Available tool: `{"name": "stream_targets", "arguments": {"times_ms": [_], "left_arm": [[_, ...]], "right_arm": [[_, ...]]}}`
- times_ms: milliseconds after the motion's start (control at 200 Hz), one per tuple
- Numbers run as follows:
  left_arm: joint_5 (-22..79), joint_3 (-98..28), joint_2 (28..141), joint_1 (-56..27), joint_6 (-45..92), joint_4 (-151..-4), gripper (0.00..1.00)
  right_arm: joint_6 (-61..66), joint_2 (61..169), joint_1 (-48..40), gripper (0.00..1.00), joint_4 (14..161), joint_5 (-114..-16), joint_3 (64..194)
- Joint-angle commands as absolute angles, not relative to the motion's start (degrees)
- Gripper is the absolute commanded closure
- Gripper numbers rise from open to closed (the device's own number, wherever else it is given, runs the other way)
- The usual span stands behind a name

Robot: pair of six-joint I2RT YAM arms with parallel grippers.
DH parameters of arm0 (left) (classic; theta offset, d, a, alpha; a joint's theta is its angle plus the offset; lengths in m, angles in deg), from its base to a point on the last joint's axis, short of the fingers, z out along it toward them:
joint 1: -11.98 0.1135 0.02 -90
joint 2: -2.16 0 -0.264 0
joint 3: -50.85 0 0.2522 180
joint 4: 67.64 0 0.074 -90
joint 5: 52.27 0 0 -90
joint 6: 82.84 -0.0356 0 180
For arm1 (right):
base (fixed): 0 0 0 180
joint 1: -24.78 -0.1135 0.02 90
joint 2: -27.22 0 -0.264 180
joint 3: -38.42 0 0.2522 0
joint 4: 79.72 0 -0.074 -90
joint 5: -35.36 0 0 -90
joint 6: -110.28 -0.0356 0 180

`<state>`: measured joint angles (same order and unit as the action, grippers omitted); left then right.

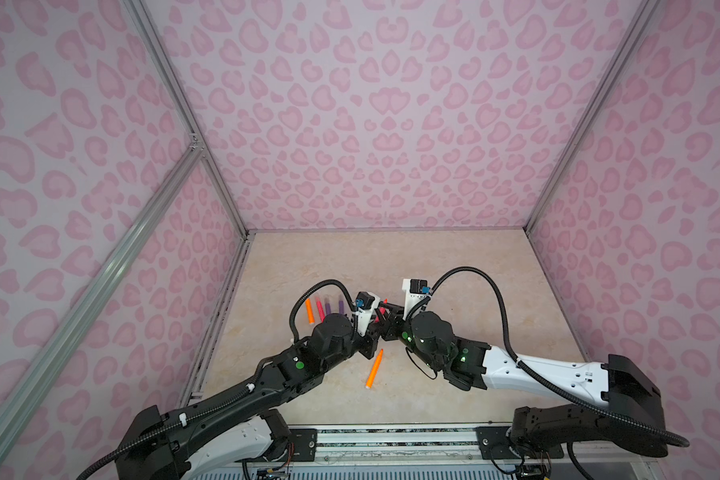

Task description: Insert the pens into the pen caps

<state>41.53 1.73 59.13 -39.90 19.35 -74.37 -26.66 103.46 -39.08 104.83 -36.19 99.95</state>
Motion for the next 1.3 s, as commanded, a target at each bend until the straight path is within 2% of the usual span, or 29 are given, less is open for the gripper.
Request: {"name": "stream_targets", "arguments": {"times_ms": [0,350,550,625,750,1060,1295], "left_arm": [[41.2,1.9,58.2,-40.1,19.4,-66.9,0.73],[42.5,2.6,57.6,-40.1,19.4,-66.4,0.76],[41.8,3.2,57.0,-40.0,19.5,-65.8,0.89],[41.7,3.3,56.7,-40.1,19.4,-65.7,0.97],[40.9,3.0,57.0,-40.0,19.4,-65.8,0.97],[38.7,2.4,58.5,-40.1,19.0,-65.8,0.97],[37.8,2.2,59.0,-40.1,18.9,-65.8,0.97]], "right_arm": [[-26.2,104.2,-39.5,1.0,101.2,-37.9,99.7],[-28.6,104.0,-39.9,1.0,103.6,-42.3,97.7],[-29.4,104.7,-40.1,1.0,104.8,-43.9,97.5],[-29.0,104.2,-40.1,0.92,103.9,-42.7,97.7],[-27.9,102.4,-40.1,0.78,101.9,-38.6,97.6],[-26.0,98.9,-38.5,0.71,101.8,-36.2,96.4],[-25.2,99.0,-36.9,0.7,101.3,-36.4,97.4]]}}
